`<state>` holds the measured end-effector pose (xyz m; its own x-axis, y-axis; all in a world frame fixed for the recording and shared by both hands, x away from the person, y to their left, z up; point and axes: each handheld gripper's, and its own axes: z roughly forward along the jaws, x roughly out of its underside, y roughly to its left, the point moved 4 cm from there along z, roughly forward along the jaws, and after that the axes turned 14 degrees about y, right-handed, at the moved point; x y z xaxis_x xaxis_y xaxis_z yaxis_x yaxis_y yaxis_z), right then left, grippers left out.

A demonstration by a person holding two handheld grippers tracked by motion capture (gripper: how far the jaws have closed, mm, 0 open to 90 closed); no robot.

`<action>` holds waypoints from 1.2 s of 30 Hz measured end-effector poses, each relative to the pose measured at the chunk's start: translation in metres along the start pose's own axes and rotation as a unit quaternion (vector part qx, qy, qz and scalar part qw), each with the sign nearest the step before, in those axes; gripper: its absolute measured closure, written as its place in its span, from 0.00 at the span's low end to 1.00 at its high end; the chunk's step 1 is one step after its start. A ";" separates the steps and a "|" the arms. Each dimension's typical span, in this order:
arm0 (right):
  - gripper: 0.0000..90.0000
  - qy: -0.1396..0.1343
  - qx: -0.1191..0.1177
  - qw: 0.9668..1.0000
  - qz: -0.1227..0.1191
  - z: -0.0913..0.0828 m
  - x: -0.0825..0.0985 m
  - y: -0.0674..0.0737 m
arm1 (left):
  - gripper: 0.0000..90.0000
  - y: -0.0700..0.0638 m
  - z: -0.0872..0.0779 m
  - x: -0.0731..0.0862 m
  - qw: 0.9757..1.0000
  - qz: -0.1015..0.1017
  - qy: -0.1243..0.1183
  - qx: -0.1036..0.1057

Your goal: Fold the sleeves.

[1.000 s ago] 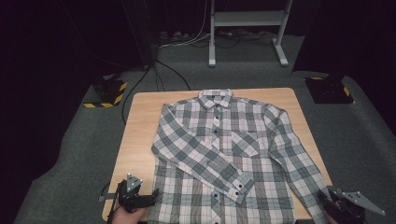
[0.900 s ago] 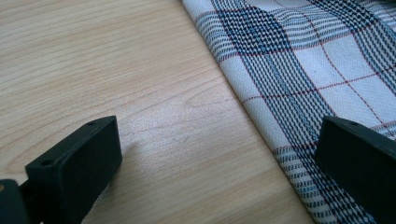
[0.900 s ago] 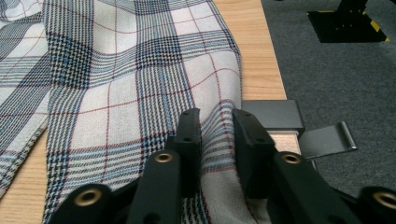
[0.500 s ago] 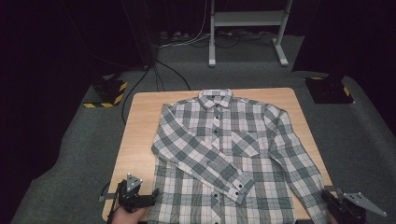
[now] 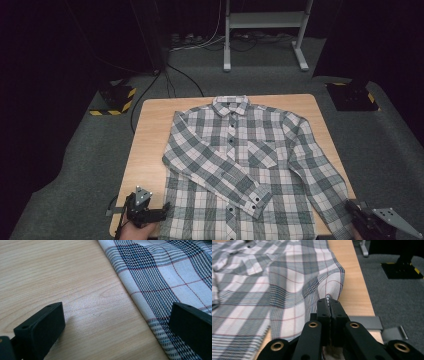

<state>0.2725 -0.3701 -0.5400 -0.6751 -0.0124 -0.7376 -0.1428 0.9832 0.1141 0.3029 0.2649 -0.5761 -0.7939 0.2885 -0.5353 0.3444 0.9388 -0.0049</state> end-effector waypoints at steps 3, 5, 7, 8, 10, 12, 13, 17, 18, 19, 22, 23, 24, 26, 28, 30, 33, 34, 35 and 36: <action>0.97 -0.010 -0.006 1.000 -0.008 -0.005 -0.004 0.007 | 0.01 0.000 0.000 0.000 1.000 0.000 0.000 0.000; 0.97 -0.015 -0.010 1.000 -0.010 -0.007 -0.007 0.011 | 0.01 0.000 0.000 0.000 1.000 0.000 0.000 0.000; 0.97 -0.014 -0.020 1.000 -0.015 -0.007 -0.009 0.015 | 0.01 0.000 0.000 0.000 1.000 0.000 -0.001 0.000; 0.97 -0.014 -0.025 0.999 -0.015 -0.007 -0.009 0.017 | 0.01 0.000 0.000 0.000 1.000 0.001 -0.001 0.001; 0.97 -0.018 -0.032 0.999 -0.010 -0.007 -0.010 0.018 | 0.01 0.000 0.000 0.001 1.000 0.001 -0.001 0.001; 0.97 -0.019 -0.037 0.999 -0.010 -0.008 -0.010 0.020 | 0.01 0.000 0.000 0.001 1.000 0.001 -0.001 0.001; 0.97 -0.020 -0.037 0.999 -0.011 -0.008 -0.011 0.021 | 0.01 0.000 0.000 0.001 1.000 0.001 -0.001 0.001; 0.97 -0.022 -0.040 0.999 -0.015 -0.010 -0.012 0.024 | 0.01 0.000 0.000 0.001 1.000 0.001 -0.001 0.001; 0.97 -0.022 -0.040 0.999 -0.016 -0.010 -0.012 0.025 | 0.01 0.000 0.000 0.001 1.000 0.002 0.000 0.001; 0.97 -0.022 -0.042 0.999 -0.017 -0.010 -0.012 0.026 | 0.01 0.000 0.000 0.001 1.000 0.002 0.000 0.001; 0.97 -0.022 -0.043 0.999 -0.019 -0.009 -0.012 0.027 | 0.01 0.000 0.000 0.000 1.000 0.002 0.000 0.001; 0.97 -0.022 -0.043 0.999 -0.019 -0.009 -0.012 0.028 | 0.01 0.000 0.000 0.000 1.000 0.002 0.000 0.001; 0.97 -0.023 -0.045 0.999 -0.017 -0.009 -0.012 0.028 | 0.01 0.000 0.000 0.000 1.000 0.001 -0.001 0.001; 0.97 -0.024 -0.045 0.999 -0.017 -0.009 -0.013 0.028 | 0.01 0.000 0.000 0.000 1.000 0.002 0.000 0.001; 0.97 -0.026 -0.047 0.998 -0.019 -0.010 -0.014 0.030 | 0.01 0.000 0.000 0.000 1.000 0.002 0.000 0.001; 0.97 -0.031 -0.047 0.998 -0.022 -0.012 -0.015 0.032 | 0.01 -0.001 0.000 0.000 1.000 0.002 -0.001 0.001; 0.97 -0.039 -0.049 0.998 -0.025 -0.014 -0.017 0.036 | 0.01 -0.001 0.000 0.001 1.000 0.001 -0.001 0.001; 0.97 -0.041 -0.050 0.998 -0.025 -0.015 -0.018 0.037 | 0.01 -0.001 0.000 0.001 1.000 0.002 -0.001 0.001; 0.97 -0.044 -0.052 0.997 -0.026 -0.016 -0.019 0.039 | 0.01 -0.001 0.000 0.001 1.000 0.002 -0.001 0.001; 0.97 -0.046 -0.051 0.997 -0.027 -0.017 -0.019 0.040 | 0.01 -0.001 0.000 0.001 1.000 0.001 -0.001 0.001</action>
<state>0.2679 -0.3336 -0.5101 -0.5957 -0.0437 -0.8020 -0.2538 0.9576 0.1364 0.3021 0.2643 -0.5762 -0.7919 0.2908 -0.5369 0.3480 0.9375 -0.0056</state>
